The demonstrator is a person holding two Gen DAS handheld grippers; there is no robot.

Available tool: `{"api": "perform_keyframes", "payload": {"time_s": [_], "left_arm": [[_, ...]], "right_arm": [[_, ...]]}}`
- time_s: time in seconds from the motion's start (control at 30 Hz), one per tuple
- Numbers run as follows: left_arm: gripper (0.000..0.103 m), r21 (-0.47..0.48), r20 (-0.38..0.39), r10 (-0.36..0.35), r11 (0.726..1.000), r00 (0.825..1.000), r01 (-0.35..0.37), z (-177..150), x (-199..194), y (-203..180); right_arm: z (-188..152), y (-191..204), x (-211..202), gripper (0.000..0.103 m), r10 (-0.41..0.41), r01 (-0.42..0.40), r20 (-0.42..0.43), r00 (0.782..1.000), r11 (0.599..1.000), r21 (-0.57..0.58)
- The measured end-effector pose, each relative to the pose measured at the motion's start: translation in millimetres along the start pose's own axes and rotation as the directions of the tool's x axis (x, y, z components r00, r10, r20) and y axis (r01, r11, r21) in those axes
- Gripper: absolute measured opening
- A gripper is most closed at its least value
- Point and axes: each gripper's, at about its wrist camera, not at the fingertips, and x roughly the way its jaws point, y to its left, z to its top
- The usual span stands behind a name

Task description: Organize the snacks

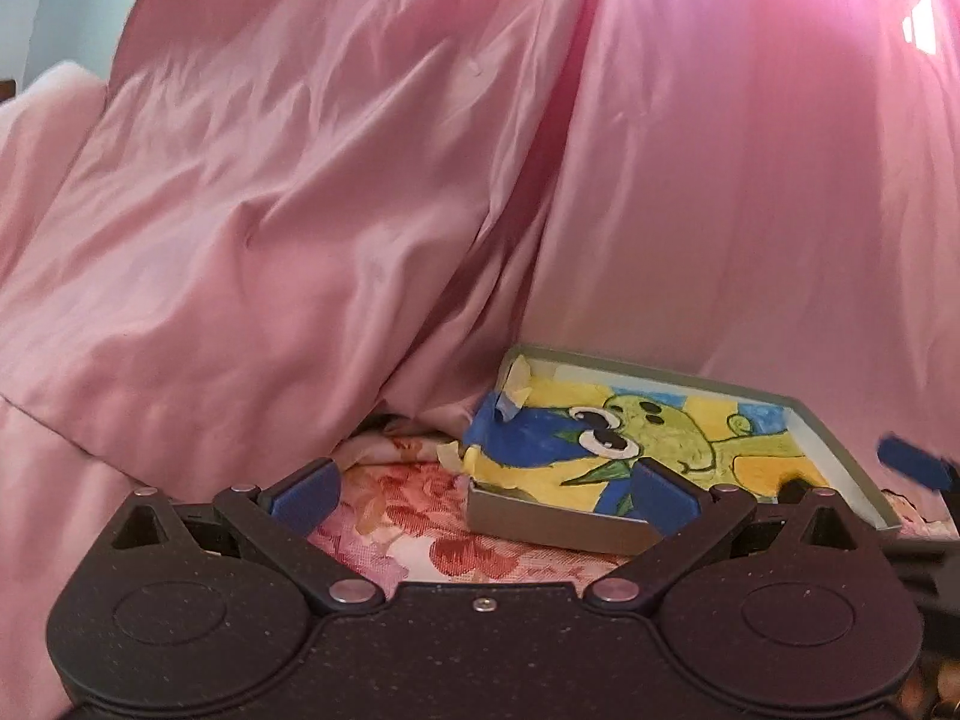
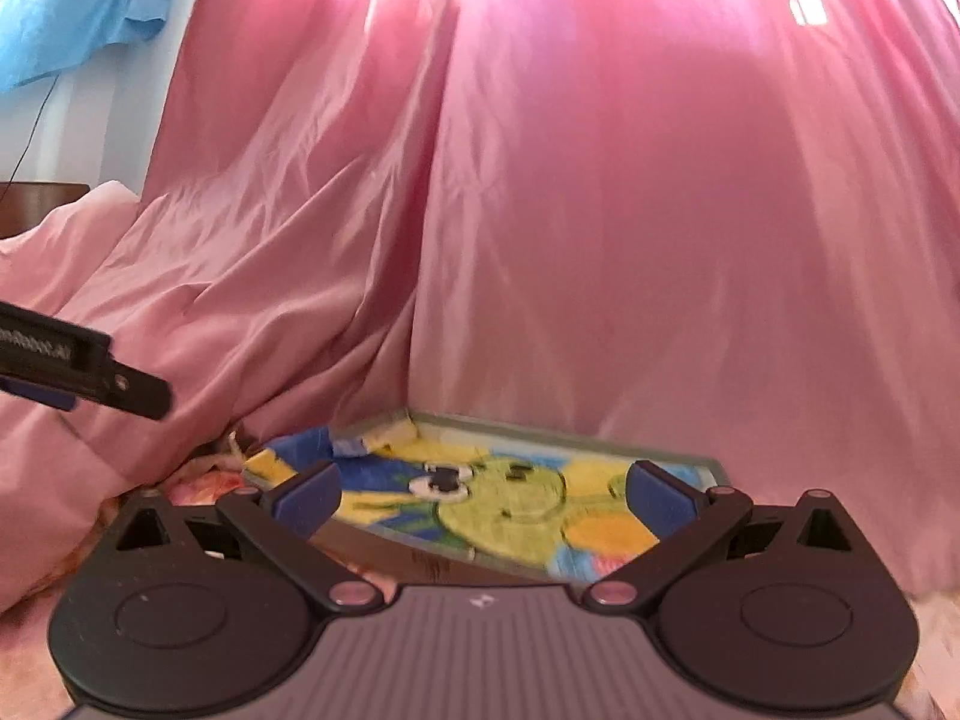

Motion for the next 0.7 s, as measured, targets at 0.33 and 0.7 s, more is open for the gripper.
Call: {"api": "perform_keyframes", "payload": {"time_s": [0.33, 0.7], "left_arm": [[0.102, 0.26, -0.144, -0.154, 0.947, 0.977, 0.188, 38.6, -11.3, 2.0], [0.102, 0.121, -0.08, -0.478, 0.867, 0.875, 0.484, -16.7, 38.1, -15.0]], "right_arm": [[39.2, -5.1, 17.5, 0.103, 0.019, -0.02, -0.032, 0.999, 0.999, -0.035], [58.4, -13.2, -29.6, 0.103, -0.188, 0.171, -0.156, 0.97, 0.978, -0.118]]}}
